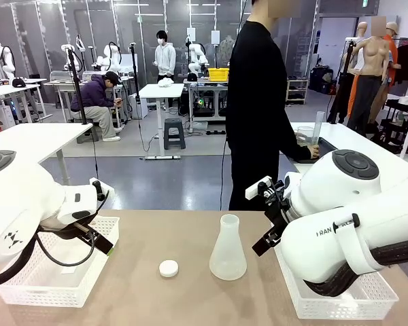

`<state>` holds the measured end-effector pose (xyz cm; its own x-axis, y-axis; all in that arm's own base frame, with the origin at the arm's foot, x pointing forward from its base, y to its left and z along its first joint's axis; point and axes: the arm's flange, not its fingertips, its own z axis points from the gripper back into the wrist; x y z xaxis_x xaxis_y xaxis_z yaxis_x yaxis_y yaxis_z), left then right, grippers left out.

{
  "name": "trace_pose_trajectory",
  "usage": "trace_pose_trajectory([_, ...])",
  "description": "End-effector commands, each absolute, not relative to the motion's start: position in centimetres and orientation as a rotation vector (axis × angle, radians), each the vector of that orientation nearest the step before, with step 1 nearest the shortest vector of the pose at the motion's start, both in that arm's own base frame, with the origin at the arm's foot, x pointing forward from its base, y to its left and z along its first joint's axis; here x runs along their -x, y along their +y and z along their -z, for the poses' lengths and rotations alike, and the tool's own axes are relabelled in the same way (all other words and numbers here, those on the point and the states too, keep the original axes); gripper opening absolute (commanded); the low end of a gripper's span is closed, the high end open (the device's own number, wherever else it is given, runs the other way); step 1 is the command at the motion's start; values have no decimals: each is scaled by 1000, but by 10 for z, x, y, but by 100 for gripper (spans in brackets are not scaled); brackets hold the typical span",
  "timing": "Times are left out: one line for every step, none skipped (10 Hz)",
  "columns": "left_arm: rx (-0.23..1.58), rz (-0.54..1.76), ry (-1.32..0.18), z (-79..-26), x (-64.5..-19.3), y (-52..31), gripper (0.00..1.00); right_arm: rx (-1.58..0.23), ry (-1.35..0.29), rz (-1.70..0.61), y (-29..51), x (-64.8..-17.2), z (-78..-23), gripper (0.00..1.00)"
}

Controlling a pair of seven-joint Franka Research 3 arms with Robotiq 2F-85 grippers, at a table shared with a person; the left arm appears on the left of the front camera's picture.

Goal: Prepare the solutions needed for the experiment.
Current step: Pick up the Plastic Funnel and insert it into the Big flask.

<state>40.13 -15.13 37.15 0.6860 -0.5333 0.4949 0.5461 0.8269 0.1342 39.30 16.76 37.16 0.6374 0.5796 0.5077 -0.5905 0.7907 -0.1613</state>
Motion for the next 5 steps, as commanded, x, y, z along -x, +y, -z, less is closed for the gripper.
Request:
trace_pose_trajectory([25, 603, -546, -372, -402, -151, 100, -22, -572, -664, 167, -393, -372, 100])
trace_pose_trajectory([25, 603, -546, -372, -402, -151, 100, -22, -572, -664, 167, -393, -372, 100])
trace_pose_trajectory([25, 603, -546, -372, -402, -151, 100, -22, -572, -664, 167, -393, -372, 100])
trace_pose_trajectory([25, 603, -546, -372, -402, -151, 100, -22, -572, -664, 167, -393, -372, 100])
trace_pose_trajectory([25, 603, -546, -372, -402, -151, 100, -22, -572, -664, 167, -393, -372, 100])
